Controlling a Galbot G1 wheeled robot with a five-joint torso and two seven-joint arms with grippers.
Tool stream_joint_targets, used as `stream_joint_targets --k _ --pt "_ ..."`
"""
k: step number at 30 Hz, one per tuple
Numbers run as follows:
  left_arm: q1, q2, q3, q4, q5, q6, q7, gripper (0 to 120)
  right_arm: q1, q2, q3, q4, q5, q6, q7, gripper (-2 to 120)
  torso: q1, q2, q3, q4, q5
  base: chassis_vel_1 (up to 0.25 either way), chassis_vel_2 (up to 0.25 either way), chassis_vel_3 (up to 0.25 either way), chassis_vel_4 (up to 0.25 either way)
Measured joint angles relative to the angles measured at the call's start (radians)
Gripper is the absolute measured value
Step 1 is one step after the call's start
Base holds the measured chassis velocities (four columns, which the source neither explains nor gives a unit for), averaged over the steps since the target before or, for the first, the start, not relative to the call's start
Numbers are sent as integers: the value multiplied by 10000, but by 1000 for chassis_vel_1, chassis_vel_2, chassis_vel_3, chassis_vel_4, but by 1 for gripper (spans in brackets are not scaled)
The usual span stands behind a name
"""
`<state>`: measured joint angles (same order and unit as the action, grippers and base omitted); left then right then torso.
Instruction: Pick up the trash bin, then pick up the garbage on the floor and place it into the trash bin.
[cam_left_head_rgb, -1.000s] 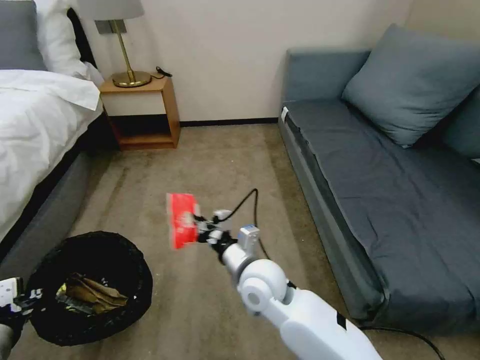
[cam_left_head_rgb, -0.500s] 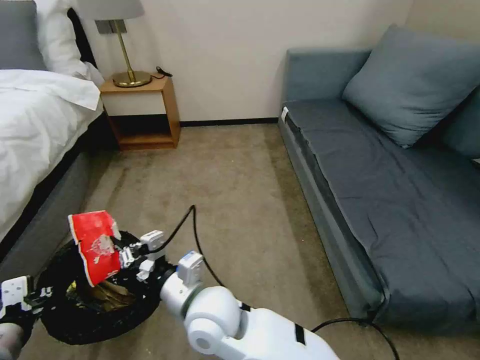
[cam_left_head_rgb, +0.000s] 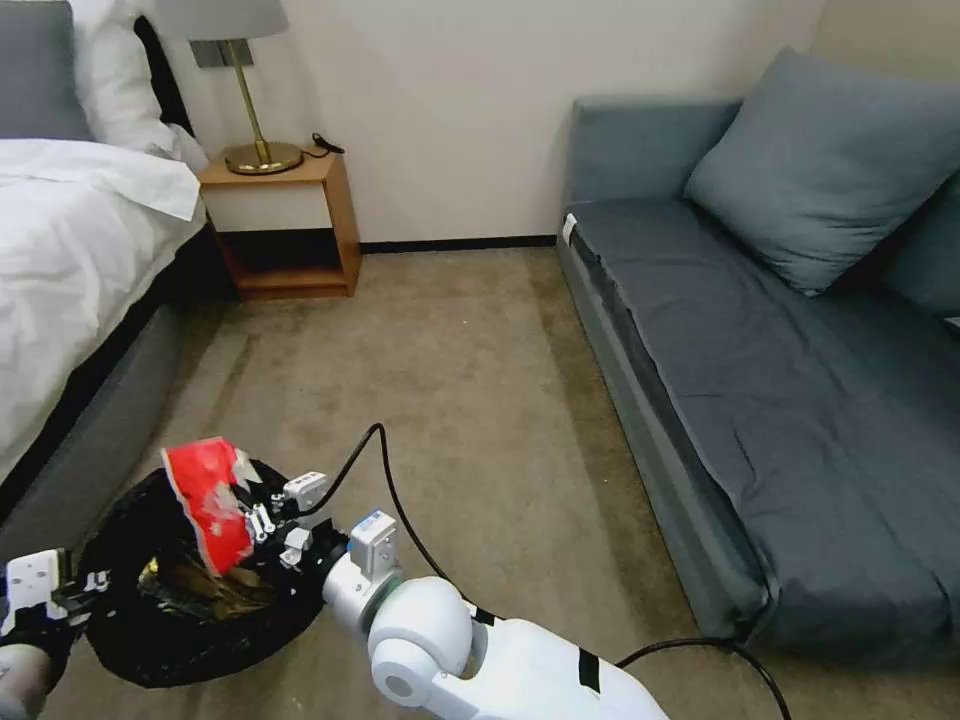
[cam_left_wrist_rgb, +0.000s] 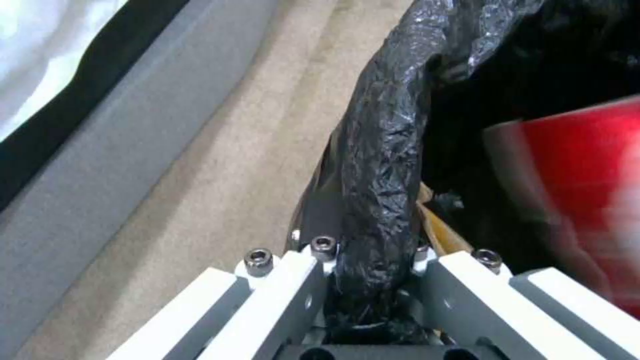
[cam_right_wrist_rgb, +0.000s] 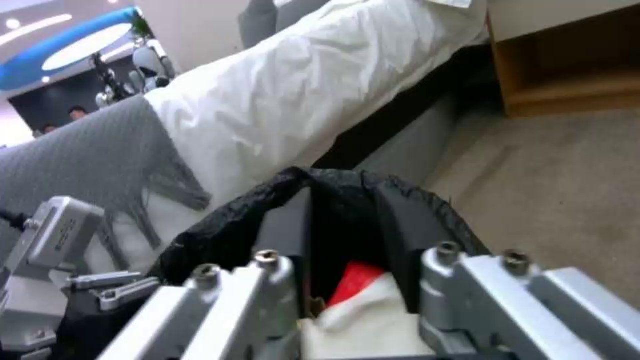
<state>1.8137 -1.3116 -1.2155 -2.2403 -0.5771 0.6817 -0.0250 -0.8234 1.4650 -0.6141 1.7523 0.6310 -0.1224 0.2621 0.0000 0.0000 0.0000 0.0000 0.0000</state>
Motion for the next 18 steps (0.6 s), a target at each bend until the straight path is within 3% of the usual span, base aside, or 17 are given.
stream_joint_targets --k 2,10,12,16,18 --pt "3 -2 9 2 -1 0 0 3 0 -13 -4 2 -32 -2 -26 31 0 0 0 0 0 0 0 0 0" --pt "-141 60 55 197 -311 49 -121 3 -265 -422 253 303 -953 152 -159 64 0 0 0 2 1 0 0 0 0" --pt "-169 73 55 223 -358 64 -144 3 -311 -500 312 346 -1098 198 -163 67 0 0 0 2 1 0 0 0 0" --pt "-384 228 41 486 -706 155 -304 3 -916 -1399 1561 686 -2767 646 -337 86 0 -1 0 0 3 0 0 0 0" --pt "-398 242 47 510 -714 156 -314 3 -1030 -1551 1806 740 -2988 717 -413 90 0 0 0 1 3 0 0 0 0"
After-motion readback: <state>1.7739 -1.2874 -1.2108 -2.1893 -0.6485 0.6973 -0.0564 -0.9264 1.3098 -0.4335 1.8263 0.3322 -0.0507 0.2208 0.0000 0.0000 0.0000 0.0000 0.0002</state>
